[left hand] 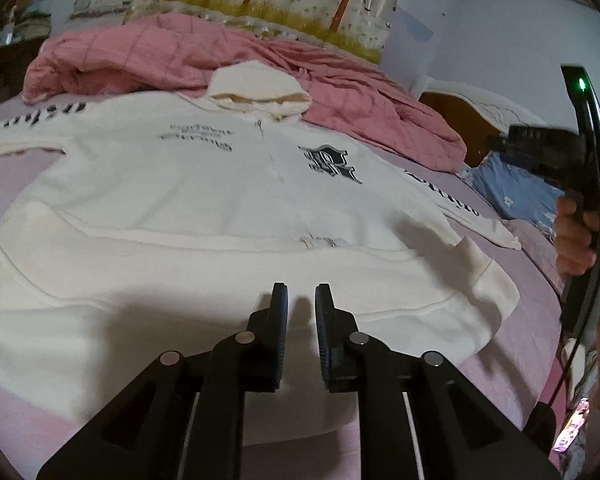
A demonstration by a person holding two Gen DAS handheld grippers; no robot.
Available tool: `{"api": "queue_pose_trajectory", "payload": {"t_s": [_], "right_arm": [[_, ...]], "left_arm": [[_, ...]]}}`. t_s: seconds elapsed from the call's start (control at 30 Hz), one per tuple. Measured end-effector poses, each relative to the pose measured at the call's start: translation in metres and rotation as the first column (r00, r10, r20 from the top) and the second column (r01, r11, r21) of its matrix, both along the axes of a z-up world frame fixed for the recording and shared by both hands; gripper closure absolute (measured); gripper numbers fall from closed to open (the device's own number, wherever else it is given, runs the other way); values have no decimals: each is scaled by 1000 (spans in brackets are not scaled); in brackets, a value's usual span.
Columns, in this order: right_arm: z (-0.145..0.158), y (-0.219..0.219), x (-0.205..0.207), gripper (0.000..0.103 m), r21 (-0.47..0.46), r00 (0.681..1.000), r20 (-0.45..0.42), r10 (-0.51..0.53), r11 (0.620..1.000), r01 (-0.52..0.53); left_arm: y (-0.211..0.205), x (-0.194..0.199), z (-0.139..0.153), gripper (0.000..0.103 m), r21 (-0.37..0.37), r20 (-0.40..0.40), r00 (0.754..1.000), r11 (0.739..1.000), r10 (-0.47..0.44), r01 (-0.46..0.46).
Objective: Fold large clothes
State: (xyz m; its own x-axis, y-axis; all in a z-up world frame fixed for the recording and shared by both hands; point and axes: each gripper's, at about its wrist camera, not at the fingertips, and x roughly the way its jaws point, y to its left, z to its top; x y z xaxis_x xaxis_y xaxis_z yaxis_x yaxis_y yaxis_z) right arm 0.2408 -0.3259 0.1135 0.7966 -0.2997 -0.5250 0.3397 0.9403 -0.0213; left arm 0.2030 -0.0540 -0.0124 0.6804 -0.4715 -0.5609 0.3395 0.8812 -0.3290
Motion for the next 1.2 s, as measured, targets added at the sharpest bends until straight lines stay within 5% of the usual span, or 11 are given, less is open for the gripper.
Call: {"api": "queue_pose_trajectory", "payload": {"t_s": [0.2, 0.43, 0.6, 0.7, 0.83, 1.0, 1.13, 1.2], "right_arm": [[30, 15, 1, 71, -21, 999, 26, 31, 999, -31], [36, 16, -43, 68, 25, 978, 65, 200, 979, -202], [-7, 20, -96, 59, -51, 945, 13, 328, 944, -327], [-44, 14, -115, 58, -47, 938, -41, 344, 937, -346], [-111, 6, -134, 58, -75, 937, -110, 332, 937, -341], [-136, 1, -143, 56, -21, 905, -152, 397, 914, -404], [-147, 16, -134, 47, -104, 871, -250, 423, 883, -459], [-149, 22, -126, 47, -136, 873, -274, 404, 882, -451]], "left_arm": [[-3, -27, 29, 84, 115, 199, 980, 992, 23, -46], [11, -42, 48, 50, 175, 265, 964, 981, 29, -78], [31, -53, 40, 30, 312, 275, 961, 944, 19, -108], [46, -60, 26, 28, 372, 238, 971, 925, -14, -78], [79, -63, 9, 27, 295, 127, 991, 956, -45, 6], [81, -61, -14, 27, 441, 79, 996, 897, -34, -5], [79, -67, -29, 18, 559, 140, 987, 829, -75, -16], [81, -61, -32, 17, 567, 118, 991, 823, -66, -12]]}}
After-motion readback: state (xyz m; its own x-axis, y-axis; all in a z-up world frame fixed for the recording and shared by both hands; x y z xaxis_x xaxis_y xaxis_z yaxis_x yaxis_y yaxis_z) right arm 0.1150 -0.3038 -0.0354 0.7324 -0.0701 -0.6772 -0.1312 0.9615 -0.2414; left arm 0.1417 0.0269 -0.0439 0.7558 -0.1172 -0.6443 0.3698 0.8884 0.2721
